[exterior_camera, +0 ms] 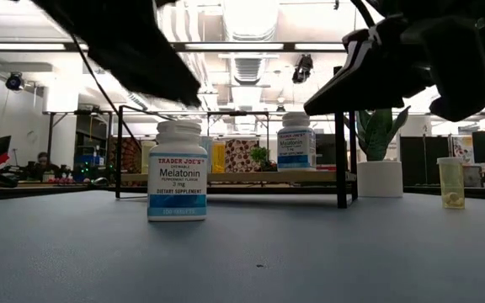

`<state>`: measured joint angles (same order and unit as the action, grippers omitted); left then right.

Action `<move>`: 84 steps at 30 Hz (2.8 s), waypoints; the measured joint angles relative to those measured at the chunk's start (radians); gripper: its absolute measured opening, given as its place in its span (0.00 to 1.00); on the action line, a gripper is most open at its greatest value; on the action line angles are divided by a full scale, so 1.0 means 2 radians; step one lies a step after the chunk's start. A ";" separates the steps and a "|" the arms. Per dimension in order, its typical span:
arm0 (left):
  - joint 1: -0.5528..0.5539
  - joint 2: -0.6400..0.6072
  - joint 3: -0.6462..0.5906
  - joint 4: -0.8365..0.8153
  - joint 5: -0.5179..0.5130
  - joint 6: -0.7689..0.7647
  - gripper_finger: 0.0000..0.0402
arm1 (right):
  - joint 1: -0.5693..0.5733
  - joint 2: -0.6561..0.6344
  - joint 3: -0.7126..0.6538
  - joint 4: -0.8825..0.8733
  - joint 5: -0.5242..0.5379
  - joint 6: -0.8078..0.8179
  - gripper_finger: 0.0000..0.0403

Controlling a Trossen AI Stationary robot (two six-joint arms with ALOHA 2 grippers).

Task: Pick and place medicine bottles onto shelf by color
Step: Put the white pill bottle on the shelf

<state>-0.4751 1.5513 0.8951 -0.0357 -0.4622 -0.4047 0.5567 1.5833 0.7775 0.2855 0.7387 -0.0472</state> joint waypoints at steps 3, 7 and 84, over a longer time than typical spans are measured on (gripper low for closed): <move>0.005 0.013 -0.001 -0.007 0.016 -0.011 0.64 | 0.000 0.000 -0.003 0.001 0.000 0.007 0.02; 0.006 0.015 -0.001 -0.009 0.040 -0.005 0.70 | 0.000 0.000 -0.007 0.000 0.000 0.015 0.02; 0.018 0.024 -0.002 -0.038 0.034 0.039 0.38 | 0.000 0.001 -0.013 0.002 -0.001 0.024 0.02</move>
<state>-0.4385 1.5985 0.8921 -0.1112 -0.3937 -0.3265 0.5560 1.5856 0.7513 0.2886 0.7376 0.0002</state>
